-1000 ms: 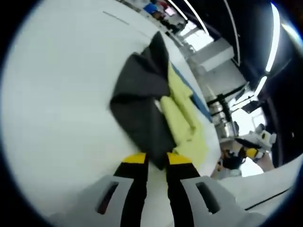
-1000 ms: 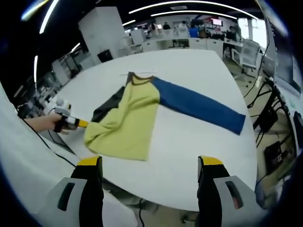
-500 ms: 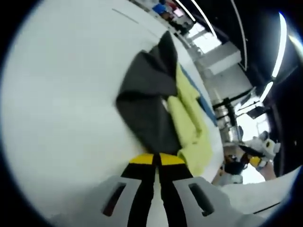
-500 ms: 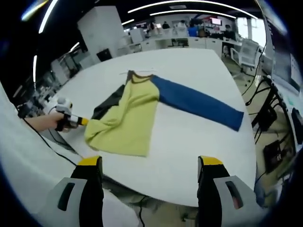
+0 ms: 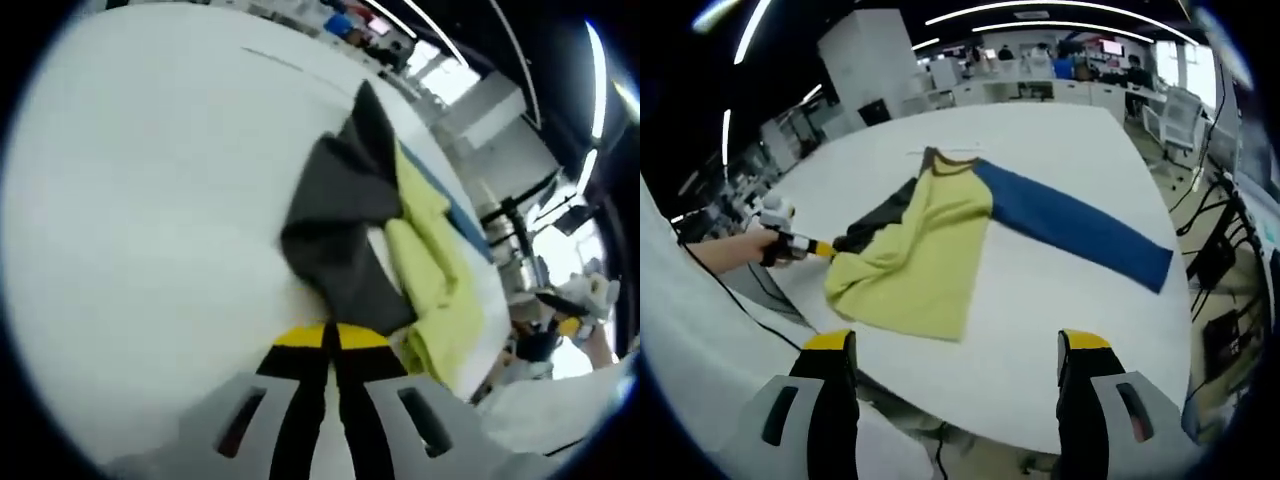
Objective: Fold the garment on the visible template until the final outline fits inside the template.
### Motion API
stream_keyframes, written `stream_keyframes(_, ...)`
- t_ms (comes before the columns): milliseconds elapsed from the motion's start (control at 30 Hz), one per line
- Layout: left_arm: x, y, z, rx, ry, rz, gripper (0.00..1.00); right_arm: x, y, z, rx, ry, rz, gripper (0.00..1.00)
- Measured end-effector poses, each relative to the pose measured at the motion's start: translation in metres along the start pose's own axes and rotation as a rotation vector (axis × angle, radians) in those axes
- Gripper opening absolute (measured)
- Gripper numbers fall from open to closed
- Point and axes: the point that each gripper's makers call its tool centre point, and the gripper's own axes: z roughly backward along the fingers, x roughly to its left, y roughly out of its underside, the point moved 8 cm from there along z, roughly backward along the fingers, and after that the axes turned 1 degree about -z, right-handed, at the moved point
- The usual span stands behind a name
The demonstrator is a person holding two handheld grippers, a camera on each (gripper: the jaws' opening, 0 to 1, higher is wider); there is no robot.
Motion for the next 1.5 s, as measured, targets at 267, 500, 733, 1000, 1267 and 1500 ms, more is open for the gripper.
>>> stream_keyframes(267, 0.019, -0.002, 0.015, -0.016, -0.084, 0.005, 0.0, 0.0, -0.005, -0.011, 0.003, -0.029, 0.016, 0.82)
stream_keyframes(500, 0.038, -0.005, 0.035, -0.07, -0.178, 0.032, 0.0, 0.003, -0.014, -0.02, 0.004, -0.058, 0.039, 0.82)
stream_keyframes(733, 0.057, -0.008, 0.056, -0.134, -0.29, 0.057, 0.0, 0.007, -0.02, -0.026, 0.003, -0.081, 0.057, 0.82)
stream_keyframes(1000, 0.071, -0.014, 0.073, -0.193, -0.385, 0.041, 0.0, 0.01, -0.02, -0.03, 0.002, -0.095, 0.064, 0.82)
stream_keyframes(1267, 0.084, -0.021, 0.082, -0.241, -0.469, 0.046, 0.0, 0.011, -0.018, -0.03, 0.003, -0.095, 0.064, 0.82)
stream_keyframes(1500, 0.094, -0.027, 0.09, -0.279, -0.52, 0.046, 0.0, 0.012, -0.017, -0.03, 0.002, -0.089, 0.056, 0.82)
